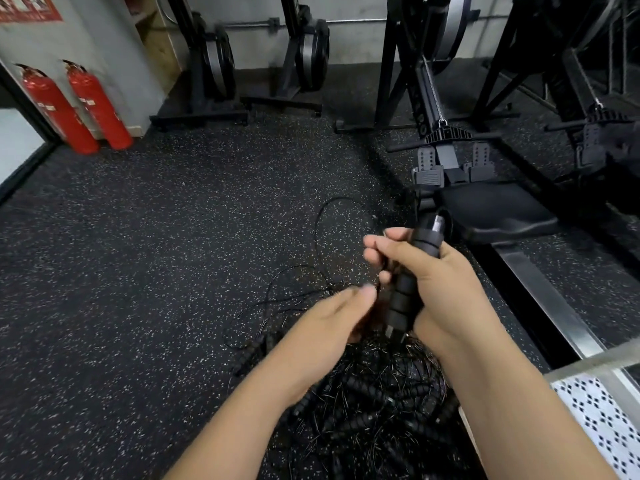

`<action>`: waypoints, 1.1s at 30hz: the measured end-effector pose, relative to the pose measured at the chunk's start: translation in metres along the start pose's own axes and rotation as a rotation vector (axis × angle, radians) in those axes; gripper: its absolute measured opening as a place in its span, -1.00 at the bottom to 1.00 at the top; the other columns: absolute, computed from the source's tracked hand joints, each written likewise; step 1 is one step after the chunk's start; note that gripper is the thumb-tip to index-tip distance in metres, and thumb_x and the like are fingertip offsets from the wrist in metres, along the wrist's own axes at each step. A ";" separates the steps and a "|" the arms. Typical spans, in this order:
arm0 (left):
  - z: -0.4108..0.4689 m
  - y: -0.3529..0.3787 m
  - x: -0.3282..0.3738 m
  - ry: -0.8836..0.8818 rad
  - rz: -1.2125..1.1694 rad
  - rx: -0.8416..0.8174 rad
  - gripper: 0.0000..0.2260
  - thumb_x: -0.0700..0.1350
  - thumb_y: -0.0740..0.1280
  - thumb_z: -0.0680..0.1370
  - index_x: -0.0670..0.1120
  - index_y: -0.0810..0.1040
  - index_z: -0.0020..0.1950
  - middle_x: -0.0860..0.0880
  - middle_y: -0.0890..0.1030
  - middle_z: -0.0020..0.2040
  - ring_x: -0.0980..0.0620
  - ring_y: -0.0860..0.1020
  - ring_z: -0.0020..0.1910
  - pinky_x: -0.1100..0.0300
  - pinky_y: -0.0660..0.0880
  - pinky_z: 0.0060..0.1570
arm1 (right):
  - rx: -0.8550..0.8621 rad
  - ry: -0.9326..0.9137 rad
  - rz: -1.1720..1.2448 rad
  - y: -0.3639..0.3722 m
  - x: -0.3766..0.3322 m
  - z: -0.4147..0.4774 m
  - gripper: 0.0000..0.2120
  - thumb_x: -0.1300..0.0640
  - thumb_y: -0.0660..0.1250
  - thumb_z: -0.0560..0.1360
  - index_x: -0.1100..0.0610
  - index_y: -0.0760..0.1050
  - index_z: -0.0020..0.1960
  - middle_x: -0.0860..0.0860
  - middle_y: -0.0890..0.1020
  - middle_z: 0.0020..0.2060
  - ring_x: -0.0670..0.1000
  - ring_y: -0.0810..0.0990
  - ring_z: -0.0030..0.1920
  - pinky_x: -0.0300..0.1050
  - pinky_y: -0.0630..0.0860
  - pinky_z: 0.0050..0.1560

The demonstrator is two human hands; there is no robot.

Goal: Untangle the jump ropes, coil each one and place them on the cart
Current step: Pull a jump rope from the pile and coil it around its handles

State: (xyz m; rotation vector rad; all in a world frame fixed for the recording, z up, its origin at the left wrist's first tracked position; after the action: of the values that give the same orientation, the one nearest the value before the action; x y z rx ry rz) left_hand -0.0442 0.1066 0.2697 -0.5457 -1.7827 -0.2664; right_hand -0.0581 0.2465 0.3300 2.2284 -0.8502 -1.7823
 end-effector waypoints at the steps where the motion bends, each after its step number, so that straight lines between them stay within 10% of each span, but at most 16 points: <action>1: 0.002 -0.002 -0.001 0.003 0.150 0.016 -0.69 0.33 0.25 0.68 0.26 0.63 0.30 0.20 0.73 0.21 0.06 0.67 0.24 -0.17 0.53 0.39 | 0.022 -0.019 0.019 -0.004 -0.003 0.001 -0.64 0.31 0.56 0.44 0.19 0.57 0.20 0.22 0.78 0.06 0.01 0.77 -0.10 -0.24 0.60 -0.27; 8: 0.003 -0.017 0.001 0.050 0.409 0.101 -0.86 0.12 0.42 0.66 0.21 0.64 -0.10 0.19 0.64 -0.26 0.18 0.50 -0.30 0.09 0.48 -0.16 | -0.031 -0.012 -0.121 -0.012 0.005 0.011 -0.68 0.30 0.54 0.50 0.21 0.57 0.22 0.19 0.79 0.07 0.14 0.79 0.11 -0.15 0.62 -0.21; 13: -0.005 -0.043 0.022 0.133 0.317 0.261 -0.86 0.11 0.37 0.68 0.13 0.68 -0.01 0.01 0.71 -0.14 -0.13 0.62 -0.18 -0.11 0.63 0.02 | -0.117 0.060 -0.570 -0.010 0.031 0.012 -0.70 0.37 0.45 0.52 0.11 0.65 0.20 0.03 0.80 0.02 0.06 0.76 0.09 0.14 0.63 0.25; 23: -0.023 -0.099 0.034 0.205 -0.232 0.592 -0.86 -0.09 0.37 0.71 -0.04 0.73 0.09 -0.02 0.78 0.00 0.03 0.72 -0.02 0.11 0.52 -0.07 | -0.383 0.166 -0.976 0.021 0.075 -0.006 -0.79 0.15 0.58 0.45 0.18 0.63 0.01 0.08 0.73 -0.18 0.03 0.60 -0.17 0.03 0.49 0.01; 33: -0.016 -0.104 -0.001 -0.032 -0.310 0.642 -0.54 0.21 0.14 0.77 -0.08 0.69 0.12 -0.06 0.78 -0.03 -0.06 0.73 -0.08 -0.01 0.61 -0.05 | -0.471 0.189 -0.585 0.040 0.048 -0.024 -0.77 0.37 0.52 0.54 0.32 0.56 0.15 0.25 0.78 -0.02 0.18 0.79 0.03 0.05 0.70 0.03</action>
State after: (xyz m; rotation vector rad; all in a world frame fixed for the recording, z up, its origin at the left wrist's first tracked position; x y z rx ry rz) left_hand -0.0820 0.0097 0.2835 0.1852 -1.8524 0.1108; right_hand -0.0429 0.1832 0.3151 2.3837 0.2771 -1.6893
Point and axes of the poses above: each hand's wrist, its own z-axis towards the middle knuckle, its own y-axis out of the palm, x = y × z, the point moved 9 cm from there along z, towards the middle knuckle
